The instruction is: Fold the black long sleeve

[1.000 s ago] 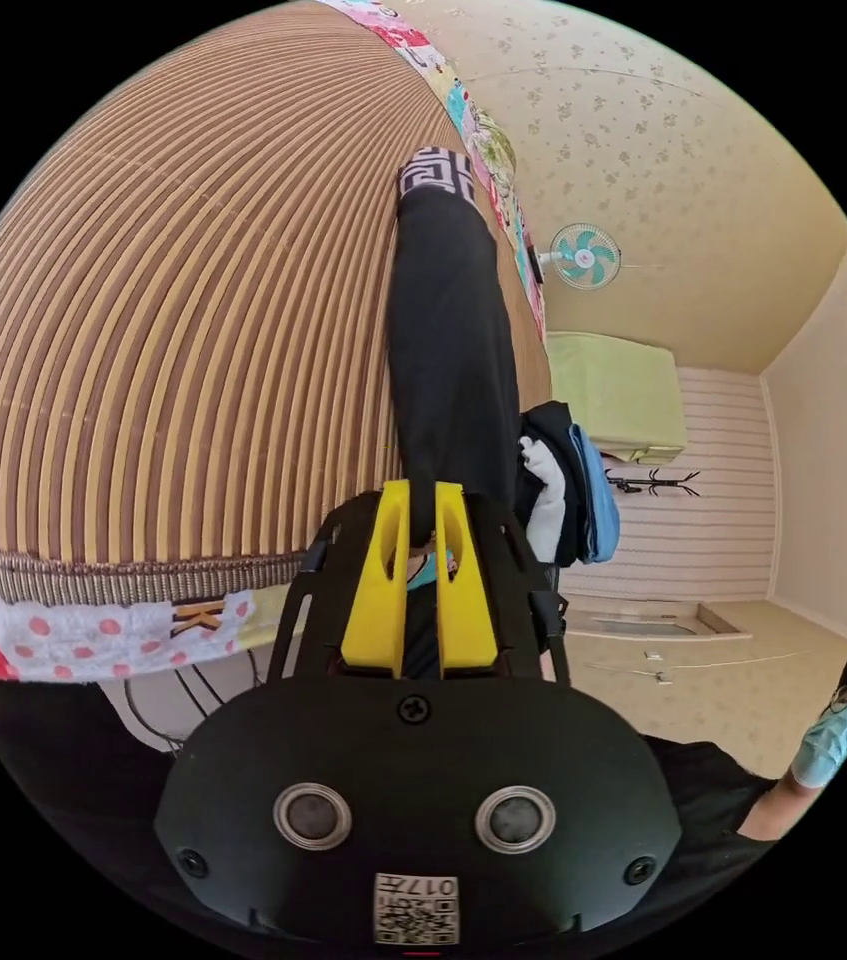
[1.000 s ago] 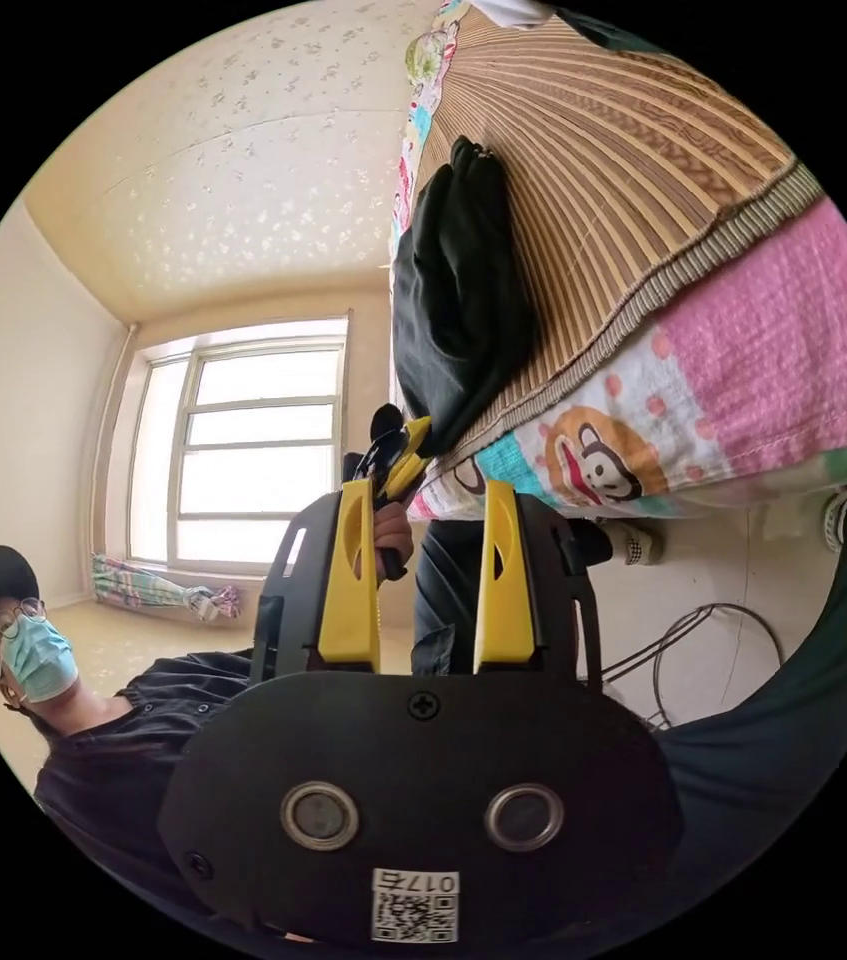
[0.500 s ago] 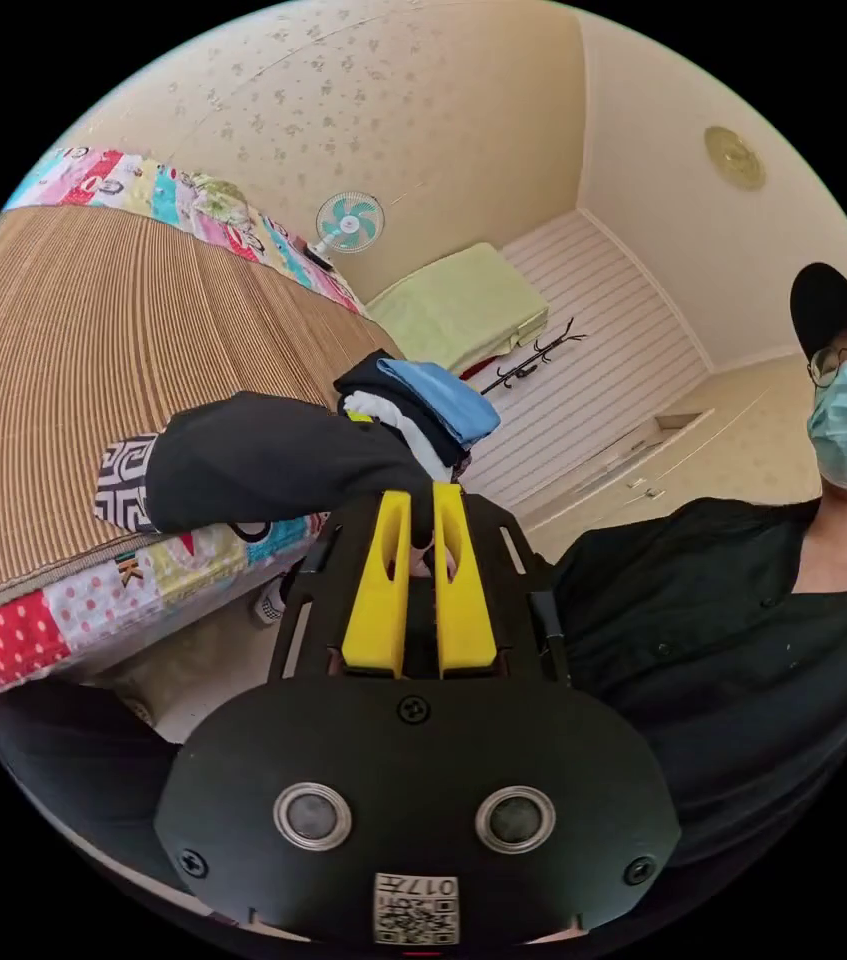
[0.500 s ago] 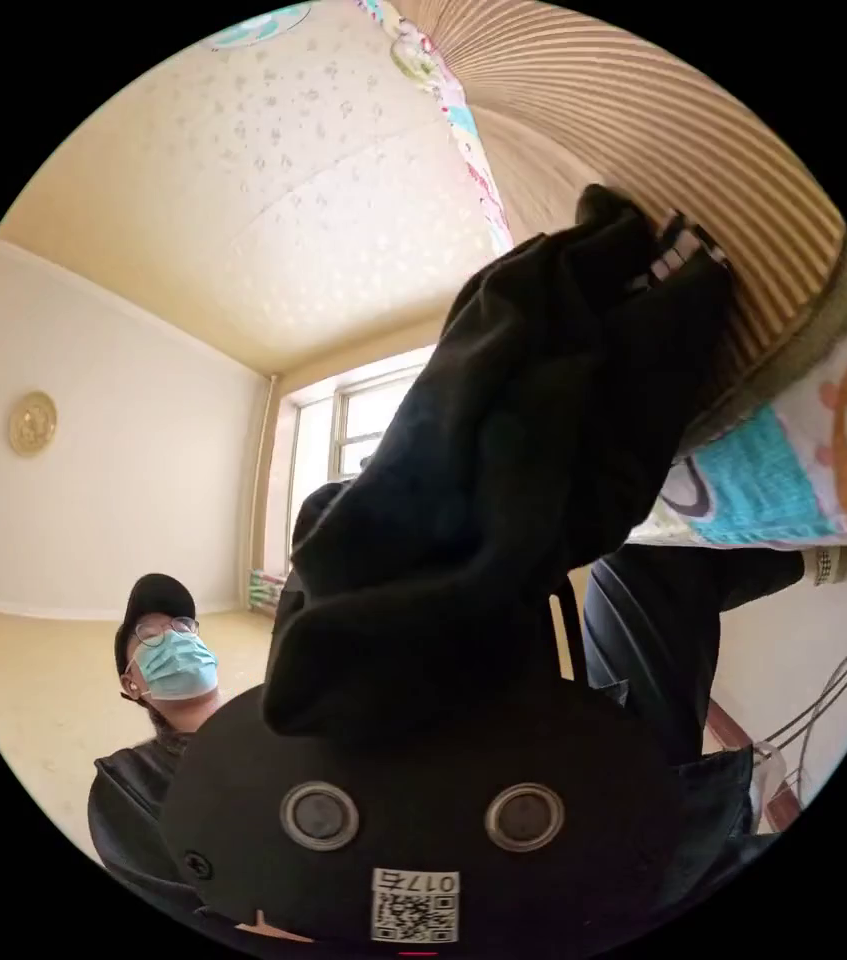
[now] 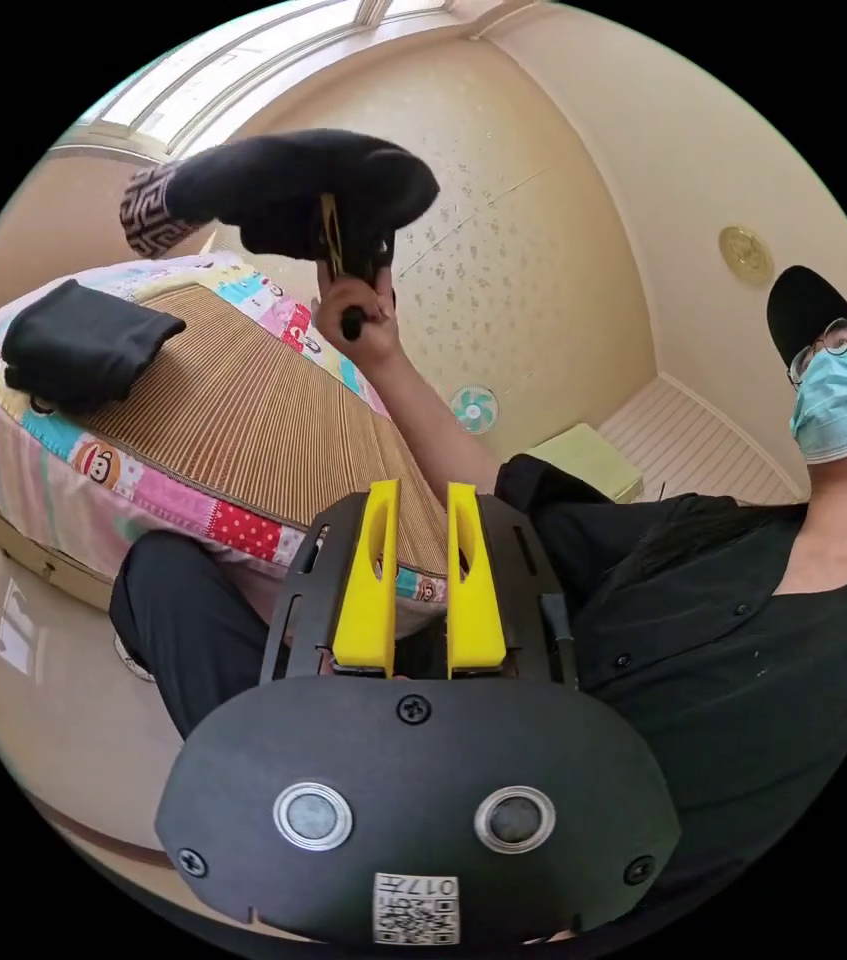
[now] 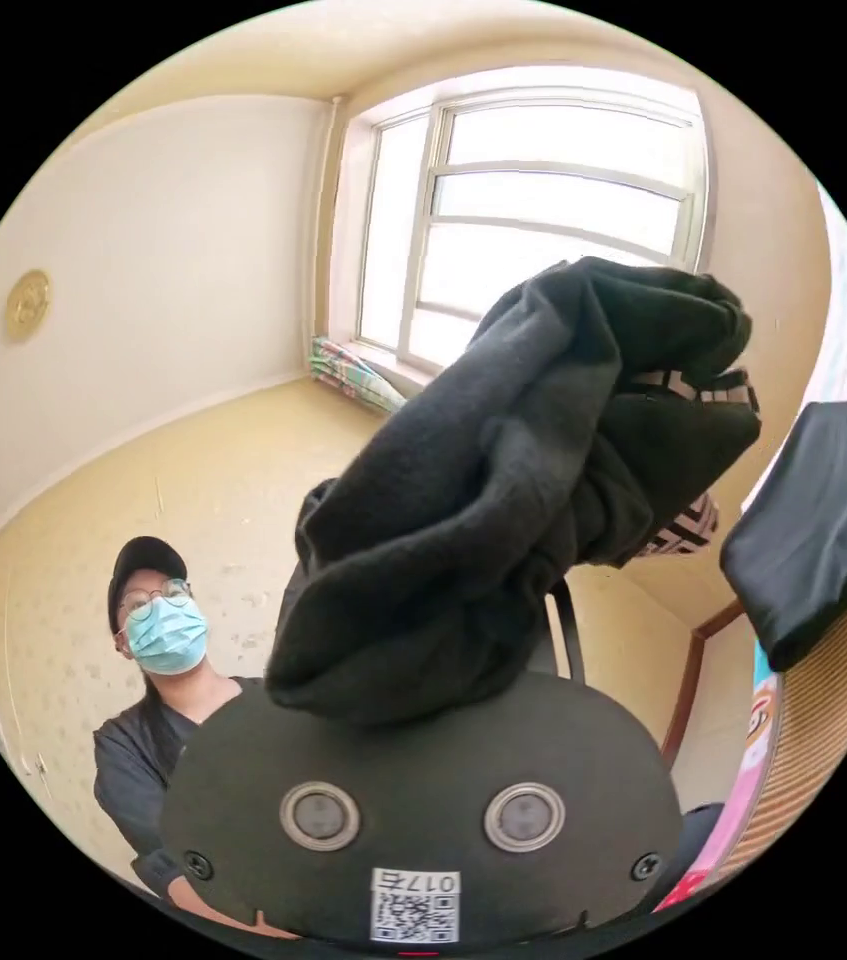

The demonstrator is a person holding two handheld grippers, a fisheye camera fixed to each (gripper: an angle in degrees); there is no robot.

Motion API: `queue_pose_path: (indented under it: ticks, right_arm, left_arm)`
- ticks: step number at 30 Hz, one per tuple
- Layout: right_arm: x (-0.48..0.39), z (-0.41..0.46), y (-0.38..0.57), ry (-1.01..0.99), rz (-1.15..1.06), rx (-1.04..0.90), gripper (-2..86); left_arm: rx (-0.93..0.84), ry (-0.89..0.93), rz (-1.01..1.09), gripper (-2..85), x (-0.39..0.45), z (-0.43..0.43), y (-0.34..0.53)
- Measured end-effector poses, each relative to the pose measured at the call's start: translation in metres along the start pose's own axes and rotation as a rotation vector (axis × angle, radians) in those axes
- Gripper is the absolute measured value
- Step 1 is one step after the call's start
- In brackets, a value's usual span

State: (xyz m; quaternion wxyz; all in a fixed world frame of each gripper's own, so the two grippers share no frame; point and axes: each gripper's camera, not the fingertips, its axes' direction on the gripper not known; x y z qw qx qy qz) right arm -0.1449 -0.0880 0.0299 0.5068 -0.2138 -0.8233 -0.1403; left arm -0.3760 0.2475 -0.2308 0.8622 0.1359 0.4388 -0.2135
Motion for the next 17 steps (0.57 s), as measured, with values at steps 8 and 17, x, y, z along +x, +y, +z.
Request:
queue_pose_path:
  ticks: [8,17]
  right_arm:
    - [0.118,-0.061,0.137,0.396,0.38,0.057,3.4]
    - [-0.101,-0.197,0.36,0.807,0.248,-0.001,2.8]
  left_arm:
    - [-0.085,-0.08,-0.074,7.8,-0.008,0.015,0.032]
    - [-0.257,-0.235,0.204,4.9,0.022,0.111,0.003]
